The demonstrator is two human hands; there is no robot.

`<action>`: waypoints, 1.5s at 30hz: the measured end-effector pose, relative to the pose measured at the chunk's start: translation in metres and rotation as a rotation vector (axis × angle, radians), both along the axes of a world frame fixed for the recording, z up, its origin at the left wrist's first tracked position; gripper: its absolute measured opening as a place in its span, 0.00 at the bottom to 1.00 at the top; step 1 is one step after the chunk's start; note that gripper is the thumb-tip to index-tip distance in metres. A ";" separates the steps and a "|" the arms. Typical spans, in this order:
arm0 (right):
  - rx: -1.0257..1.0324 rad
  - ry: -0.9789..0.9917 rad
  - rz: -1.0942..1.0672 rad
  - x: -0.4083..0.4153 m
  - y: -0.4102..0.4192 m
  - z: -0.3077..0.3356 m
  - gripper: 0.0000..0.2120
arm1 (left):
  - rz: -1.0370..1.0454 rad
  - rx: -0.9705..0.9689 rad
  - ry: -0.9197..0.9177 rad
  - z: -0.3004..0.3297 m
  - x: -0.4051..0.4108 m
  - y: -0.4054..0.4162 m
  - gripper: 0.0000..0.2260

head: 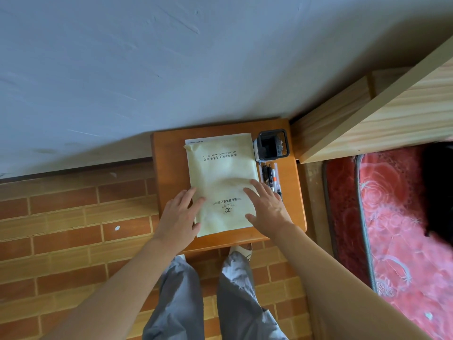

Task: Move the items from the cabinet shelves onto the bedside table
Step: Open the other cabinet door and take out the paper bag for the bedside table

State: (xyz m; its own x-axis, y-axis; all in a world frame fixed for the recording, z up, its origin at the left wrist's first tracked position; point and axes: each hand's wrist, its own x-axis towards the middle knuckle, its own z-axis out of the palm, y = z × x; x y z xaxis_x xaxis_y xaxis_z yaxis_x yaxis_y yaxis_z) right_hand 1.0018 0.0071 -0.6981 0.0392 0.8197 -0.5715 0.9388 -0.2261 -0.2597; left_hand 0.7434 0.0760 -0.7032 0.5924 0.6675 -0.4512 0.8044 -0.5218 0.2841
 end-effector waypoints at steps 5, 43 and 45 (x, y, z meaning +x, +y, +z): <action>-0.019 -0.032 -0.043 -0.001 0.001 0.036 0.34 | 0.030 0.061 0.028 0.040 -0.004 0.008 0.27; 0.439 0.017 0.352 -0.073 0.035 0.421 0.31 | 0.768 0.431 0.171 0.444 -0.106 -0.109 0.28; 0.436 0.033 0.424 -0.097 0.030 0.428 0.30 | 0.835 0.438 0.170 0.447 -0.126 -0.128 0.28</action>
State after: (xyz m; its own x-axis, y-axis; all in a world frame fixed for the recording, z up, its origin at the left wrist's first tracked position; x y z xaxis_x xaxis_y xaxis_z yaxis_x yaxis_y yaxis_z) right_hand 0.9051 0.0375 -0.2705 -0.3540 0.9188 -0.1747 0.9137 0.2999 -0.2743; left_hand 0.6176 -0.0516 -0.2562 -0.2014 0.9747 -0.0970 0.9774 0.2064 0.0449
